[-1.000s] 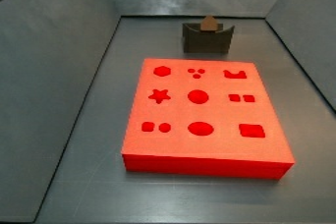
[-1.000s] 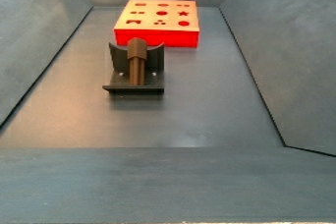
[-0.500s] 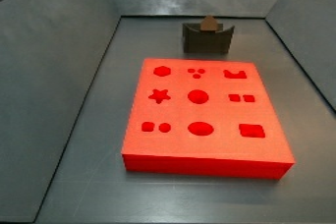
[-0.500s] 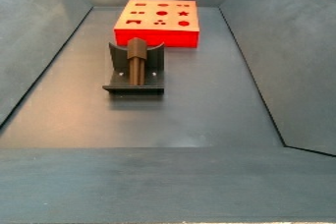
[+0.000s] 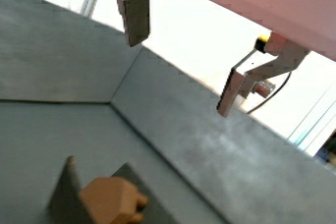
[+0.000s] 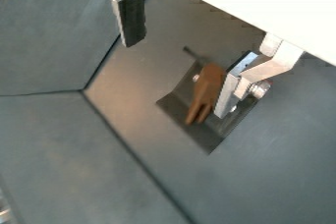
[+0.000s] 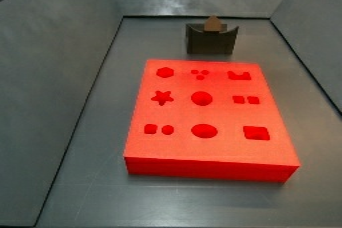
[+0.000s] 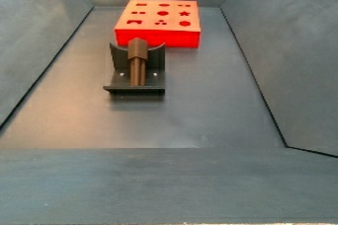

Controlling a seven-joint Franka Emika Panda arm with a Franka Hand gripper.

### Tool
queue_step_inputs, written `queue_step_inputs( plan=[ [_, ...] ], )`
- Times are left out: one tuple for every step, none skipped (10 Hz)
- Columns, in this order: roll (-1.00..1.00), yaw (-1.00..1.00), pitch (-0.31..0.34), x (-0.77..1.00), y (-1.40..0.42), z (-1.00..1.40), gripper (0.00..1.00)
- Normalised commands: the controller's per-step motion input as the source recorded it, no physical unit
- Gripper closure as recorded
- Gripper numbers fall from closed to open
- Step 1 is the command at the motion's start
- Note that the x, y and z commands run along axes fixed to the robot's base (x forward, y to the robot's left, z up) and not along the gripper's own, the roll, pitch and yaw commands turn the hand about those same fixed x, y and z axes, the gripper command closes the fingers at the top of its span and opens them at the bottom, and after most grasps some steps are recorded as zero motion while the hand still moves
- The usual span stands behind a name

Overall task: Pick up the 3 prong object. Move up. Rotate the 3 prong object. Place the 3 prong object on the fixture. Regrasp the 3 prong object. Move to above the board. Insert the 3 prong object.
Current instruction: Regrasp the 3 prong object.

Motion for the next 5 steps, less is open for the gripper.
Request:
queue_step_inputs(
  plan=[
    [0.68, 0.11, 0.130, 0.09, -0.04, -0.02, 0.00],
    [0.43, 0.14, 0.119, 0.10, -0.04, -0.02, 0.00],
    [0.29, 0.15, 0.103, 0.09, -0.03, -0.01, 0.00],
    [0.20, 0.16, 0.079, 0.08, -0.03, -0.01, 0.00],
    [0.14, 0.09, -0.053, 0.03, 0.07, -1.00, 0.00]
  ],
)
